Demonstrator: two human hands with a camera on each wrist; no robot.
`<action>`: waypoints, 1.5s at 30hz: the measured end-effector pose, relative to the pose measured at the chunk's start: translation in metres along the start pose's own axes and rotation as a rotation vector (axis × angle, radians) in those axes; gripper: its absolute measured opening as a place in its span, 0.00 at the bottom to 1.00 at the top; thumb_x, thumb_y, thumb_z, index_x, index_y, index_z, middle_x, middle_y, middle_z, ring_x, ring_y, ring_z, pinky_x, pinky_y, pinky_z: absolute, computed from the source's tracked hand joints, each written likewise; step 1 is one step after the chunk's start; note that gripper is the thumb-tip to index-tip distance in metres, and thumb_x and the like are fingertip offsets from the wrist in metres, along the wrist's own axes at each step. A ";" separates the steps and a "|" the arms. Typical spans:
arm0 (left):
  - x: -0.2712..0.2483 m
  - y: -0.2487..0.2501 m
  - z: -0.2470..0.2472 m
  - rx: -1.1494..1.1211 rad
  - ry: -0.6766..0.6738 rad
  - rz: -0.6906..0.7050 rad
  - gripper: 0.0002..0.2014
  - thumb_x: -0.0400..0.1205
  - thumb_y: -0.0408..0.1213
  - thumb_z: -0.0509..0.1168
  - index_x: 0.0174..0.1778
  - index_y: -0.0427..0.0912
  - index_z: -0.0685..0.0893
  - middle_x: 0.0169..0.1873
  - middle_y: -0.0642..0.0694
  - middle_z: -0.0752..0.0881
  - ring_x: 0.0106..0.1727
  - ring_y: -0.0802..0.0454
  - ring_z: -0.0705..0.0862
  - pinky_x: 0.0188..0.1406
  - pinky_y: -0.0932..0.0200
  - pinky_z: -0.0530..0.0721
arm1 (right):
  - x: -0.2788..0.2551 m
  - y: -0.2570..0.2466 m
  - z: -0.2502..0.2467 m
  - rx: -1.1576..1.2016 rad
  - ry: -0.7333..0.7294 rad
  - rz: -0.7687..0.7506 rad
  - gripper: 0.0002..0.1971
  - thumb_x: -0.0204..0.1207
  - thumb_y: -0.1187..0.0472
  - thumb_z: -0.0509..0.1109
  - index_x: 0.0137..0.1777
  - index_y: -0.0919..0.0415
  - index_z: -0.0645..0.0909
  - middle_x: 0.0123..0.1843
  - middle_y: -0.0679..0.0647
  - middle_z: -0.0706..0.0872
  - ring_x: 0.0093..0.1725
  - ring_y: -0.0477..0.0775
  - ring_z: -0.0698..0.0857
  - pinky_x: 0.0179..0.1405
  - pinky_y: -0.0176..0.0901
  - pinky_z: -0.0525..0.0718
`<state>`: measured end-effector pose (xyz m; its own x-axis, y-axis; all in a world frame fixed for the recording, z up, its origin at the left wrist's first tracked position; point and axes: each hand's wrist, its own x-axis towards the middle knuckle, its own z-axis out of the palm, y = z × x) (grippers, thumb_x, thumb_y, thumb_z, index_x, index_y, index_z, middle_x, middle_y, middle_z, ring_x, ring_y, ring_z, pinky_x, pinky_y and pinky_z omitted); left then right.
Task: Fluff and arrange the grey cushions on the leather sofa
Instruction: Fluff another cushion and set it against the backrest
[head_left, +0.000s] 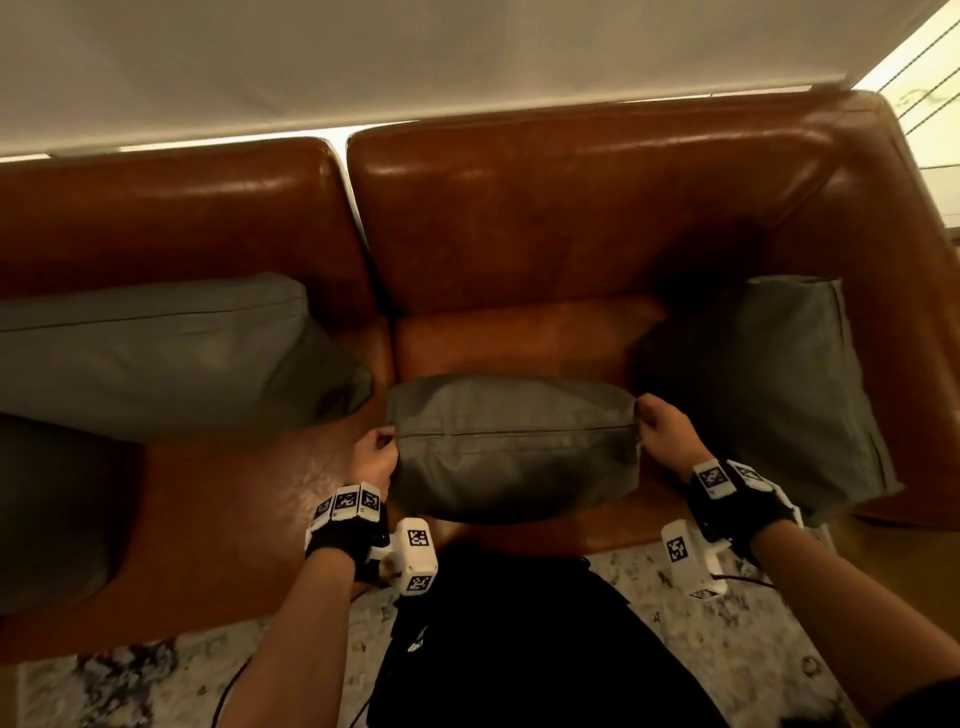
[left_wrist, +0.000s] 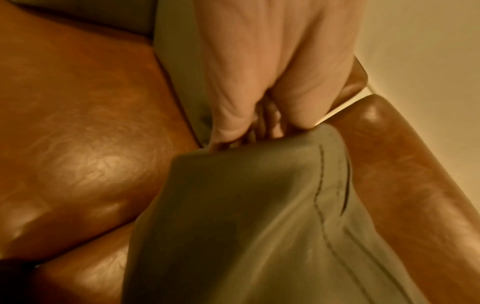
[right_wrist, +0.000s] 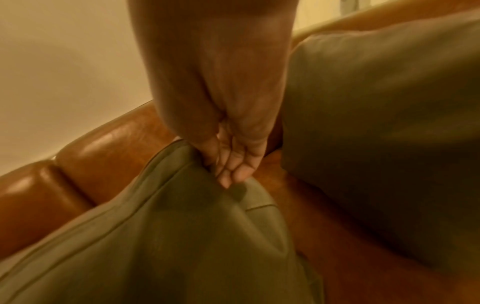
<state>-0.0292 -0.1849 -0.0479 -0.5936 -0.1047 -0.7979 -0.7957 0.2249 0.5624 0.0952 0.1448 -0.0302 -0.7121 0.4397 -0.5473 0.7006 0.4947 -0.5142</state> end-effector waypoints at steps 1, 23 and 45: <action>0.004 -0.001 0.000 -0.012 -0.031 -0.025 0.11 0.81 0.23 0.60 0.58 0.34 0.77 0.52 0.35 0.82 0.61 0.38 0.80 0.57 0.57 0.80 | -0.003 -0.001 -0.002 -0.007 0.012 0.011 0.07 0.78 0.71 0.62 0.53 0.68 0.78 0.49 0.62 0.85 0.52 0.60 0.83 0.49 0.43 0.73; 0.019 0.013 -0.003 -0.256 -0.170 -0.005 0.13 0.86 0.28 0.49 0.48 0.38 0.80 0.42 0.42 0.89 0.44 0.49 0.86 0.41 0.61 0.85 | 0.009 0.039 -0.063 0.625 -0.089 0.221 0.24 0.62 0.43 0.79 0.51 0.59 0.83 0.37 0.51 0.90 0.37 0.47 0.87 0.34 0.29 0.85; -0.040 0.031 0.093 0.393 -0.140 0.554 0.31 0.75 0.37 0.72 0.74 0.40 0.68 0.69 0.39 0.77 0.70 0.43 0.77 0.70 0.46 0.77 | 0.001 -0.143 0.026 -0.051 -0.268 -0.339 0.12 0.83 0.61 0.59 0.61 0.66 0.77 0.59 0.64 0.83 0.61 0.63 0.81 0.56 0.47 0.75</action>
<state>-0.0191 -0.0831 -0.0187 -0.8576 0.2466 -0.4513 -0.2619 0.5459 0.7959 -0.0041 0.0547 0.0256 -0.8601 0.0395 -0.5086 0.4213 0.6171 -0.6646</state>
